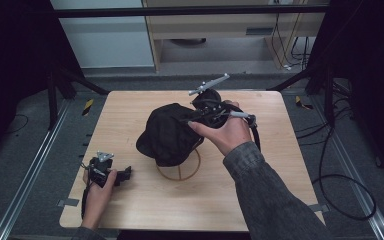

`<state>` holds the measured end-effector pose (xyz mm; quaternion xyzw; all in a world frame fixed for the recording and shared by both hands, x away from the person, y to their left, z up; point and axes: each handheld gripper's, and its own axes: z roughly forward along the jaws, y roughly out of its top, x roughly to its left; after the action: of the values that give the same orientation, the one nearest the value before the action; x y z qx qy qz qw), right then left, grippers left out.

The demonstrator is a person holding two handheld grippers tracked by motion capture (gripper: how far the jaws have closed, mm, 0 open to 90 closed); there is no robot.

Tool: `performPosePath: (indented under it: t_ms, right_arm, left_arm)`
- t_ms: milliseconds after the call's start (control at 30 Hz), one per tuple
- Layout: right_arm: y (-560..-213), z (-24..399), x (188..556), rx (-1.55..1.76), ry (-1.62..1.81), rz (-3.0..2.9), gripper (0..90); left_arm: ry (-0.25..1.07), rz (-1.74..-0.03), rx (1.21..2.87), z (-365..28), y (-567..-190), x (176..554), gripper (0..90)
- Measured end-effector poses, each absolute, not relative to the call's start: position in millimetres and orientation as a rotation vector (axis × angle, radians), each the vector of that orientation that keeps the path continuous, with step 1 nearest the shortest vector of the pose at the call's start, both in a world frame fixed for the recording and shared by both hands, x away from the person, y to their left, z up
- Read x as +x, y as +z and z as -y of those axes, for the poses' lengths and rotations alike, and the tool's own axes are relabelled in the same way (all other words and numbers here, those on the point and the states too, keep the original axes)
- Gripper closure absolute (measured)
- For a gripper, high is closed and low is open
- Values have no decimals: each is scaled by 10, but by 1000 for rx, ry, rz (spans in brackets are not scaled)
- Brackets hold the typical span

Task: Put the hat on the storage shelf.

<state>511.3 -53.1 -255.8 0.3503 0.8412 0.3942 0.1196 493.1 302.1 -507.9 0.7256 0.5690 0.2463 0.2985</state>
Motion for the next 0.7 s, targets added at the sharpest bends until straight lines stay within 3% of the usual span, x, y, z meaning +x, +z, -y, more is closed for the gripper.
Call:
performPosePath:
  t_ms: [700]
  right_arm:
    - [-2473, 761, 5048, 1044, 1178, -2444, 495]
  left_arm:
    - [652, -1512, 1928, -3019, -5078, 4933, 0]
